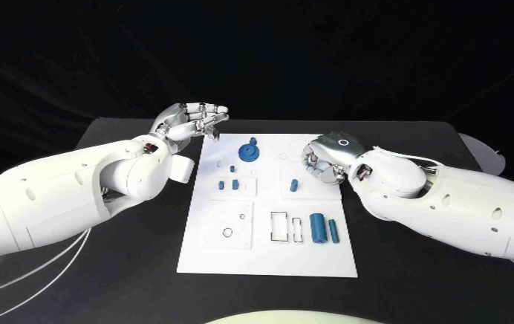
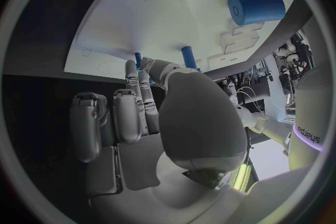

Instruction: Assemble the parts on the task board

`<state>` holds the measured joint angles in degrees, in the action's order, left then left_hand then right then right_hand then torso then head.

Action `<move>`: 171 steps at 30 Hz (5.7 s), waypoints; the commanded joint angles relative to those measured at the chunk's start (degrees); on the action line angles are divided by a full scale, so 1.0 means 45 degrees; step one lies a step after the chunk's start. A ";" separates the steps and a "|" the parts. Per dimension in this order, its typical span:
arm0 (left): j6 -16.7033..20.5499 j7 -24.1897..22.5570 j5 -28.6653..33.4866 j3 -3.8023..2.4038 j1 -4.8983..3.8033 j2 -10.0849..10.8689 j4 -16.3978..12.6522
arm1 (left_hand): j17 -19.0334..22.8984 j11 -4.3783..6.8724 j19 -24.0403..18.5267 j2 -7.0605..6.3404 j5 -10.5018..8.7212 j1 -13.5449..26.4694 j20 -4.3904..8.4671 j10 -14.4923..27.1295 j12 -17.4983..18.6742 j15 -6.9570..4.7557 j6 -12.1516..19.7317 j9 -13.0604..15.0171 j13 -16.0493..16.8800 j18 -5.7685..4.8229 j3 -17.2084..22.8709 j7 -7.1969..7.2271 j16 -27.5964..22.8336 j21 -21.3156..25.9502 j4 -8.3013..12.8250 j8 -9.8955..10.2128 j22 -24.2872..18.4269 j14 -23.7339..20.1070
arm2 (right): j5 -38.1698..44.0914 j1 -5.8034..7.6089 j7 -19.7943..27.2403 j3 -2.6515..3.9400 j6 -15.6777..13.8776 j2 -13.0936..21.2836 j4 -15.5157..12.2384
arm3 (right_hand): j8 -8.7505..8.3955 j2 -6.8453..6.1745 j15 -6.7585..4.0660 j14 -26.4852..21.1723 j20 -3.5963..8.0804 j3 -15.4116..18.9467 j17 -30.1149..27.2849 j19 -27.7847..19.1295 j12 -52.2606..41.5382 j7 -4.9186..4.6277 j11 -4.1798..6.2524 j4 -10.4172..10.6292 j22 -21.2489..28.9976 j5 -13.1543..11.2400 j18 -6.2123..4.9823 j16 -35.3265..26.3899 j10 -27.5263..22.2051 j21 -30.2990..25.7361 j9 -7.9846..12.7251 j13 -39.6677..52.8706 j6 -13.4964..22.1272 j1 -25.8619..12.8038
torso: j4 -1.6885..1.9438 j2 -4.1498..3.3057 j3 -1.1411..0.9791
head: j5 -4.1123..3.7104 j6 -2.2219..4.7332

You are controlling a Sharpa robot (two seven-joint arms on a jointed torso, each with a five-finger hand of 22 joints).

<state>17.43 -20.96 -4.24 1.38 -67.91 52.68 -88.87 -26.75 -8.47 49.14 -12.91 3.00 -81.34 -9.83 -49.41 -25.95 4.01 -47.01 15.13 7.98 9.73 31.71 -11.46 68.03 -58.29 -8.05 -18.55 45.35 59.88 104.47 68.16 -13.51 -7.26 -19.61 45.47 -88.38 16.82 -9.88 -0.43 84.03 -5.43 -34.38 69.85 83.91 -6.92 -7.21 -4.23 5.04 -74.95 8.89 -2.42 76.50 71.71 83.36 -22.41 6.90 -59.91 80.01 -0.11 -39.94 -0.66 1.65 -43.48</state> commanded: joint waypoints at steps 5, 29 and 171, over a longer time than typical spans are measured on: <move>0.0008 -0.0040 0.0011 -0.0012 -0.0010 -0.0029 0.0048 | 0.0025 0.0006 0.0052 -0.0042 0.0080 -0.0103 0.0044 0.0125 -0.0051 0.0035 0.0021 -0.0020 -0.0019 0.0183 0.0081 -0.0092 -0.0075 0.0055 -0.0013 0.0013 -0.0023 -0.0061 | -0.0041 0.0075 -0.0055 0.0081 -0.0583 0.0511 -0.1037 | 0.0055 -0.0025 -0.0122 0.0568 0.0066 0.0032 0.0018 0.0523 0.0022 -0.0007 0.0195 -0.0070 -0.2408 0.0041 0.0183 0.0097 0.0216 0.0121 -0.0032 0.0022 -0.0115 -0.0141 | -0.0044 0.0015 0.0004 | 0.0113 0.0055; -0.0019 -0.0040 0.0010 0.0001 -0.0007 -0.0399 0.0364 | 0.0039 -0.0002 0.0051 -0.0043 0.0079 -0.0099 0.0038 0.0153 -0.0054 0.0044 0.0025 -0.0022 -0.0025 0.0181 0.0088 -0.0097 -0.0080 0.0066 -0.0012 0.0011 -0.0029 -0.0074 | -0.0753 -0.0205 0.0412 0.0137 -0.0924 -0.0573 -0.3333 | 0.0076 -0.0026 -0.0135 0.0562 0.0075 -0.0009 -0.0012 0.0533 0.0053 0.0001 0.0207 -0.0113 -0.2430 0.0129 0.0187 0.0097 0.0242 0.0145 -0.0072 0.0043 -0.0106 -0.0170 | 0.0004 0.0020 0.0047 | 0.1175 -0.0089; -0.0148 0.0172 -0.0079 0.0031 -0.0023 -0.0680 0.0441 | 0.0102 -0.0015 0.0037 -0.0057 0.0073 -0.0060 0.0010 0.0259 -0.0090 0.0066 0.0006 -0.0018 -0.0046 0.0181 0.0085 -0.0091 -0.0092 0.0126 -0.0022 -0.0039 -0.0057 -0.0126 | -0.1767 -0.0048 0.0885 0.0004 0.1870 0.0156 -0.1425 | -0.1007 -0.0523 0.0263 0.0377 -0.0310 0.0912 -0.0500 0.0036 -0.0253 -0.0378 -0.0249 0.0432 -0.2011 0.0233 -0.0028 0.0241 -0.1517 -0.0727 0.0244 0.0078 0.1245 -0.0897 | -0.0083 0.0055 0.0073 | 0.1607 -0.0353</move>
<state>17.43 -19.92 -4.38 1.55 -67.95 49.68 -86.74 -26.34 -8.50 49.14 -12.91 3.00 -81.34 -9.83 -48.64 -26.14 4.21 -47.01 15.11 7.82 9.73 31.87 -11.45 67.83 -58.04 -8.21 -18.55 45.17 59.69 95.38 68.02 -9.60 -7.22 -12.40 46.34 -94.99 11.95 -12.66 0.92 83.93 -6.97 -29.98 67.55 83.62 -7.78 -8.80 -5.32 7.09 -74.93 10.32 -2.61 77.20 64.62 79.72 -21.24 7.17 -53.85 75.71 -0.51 -39.71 -0.32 8.91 -45.01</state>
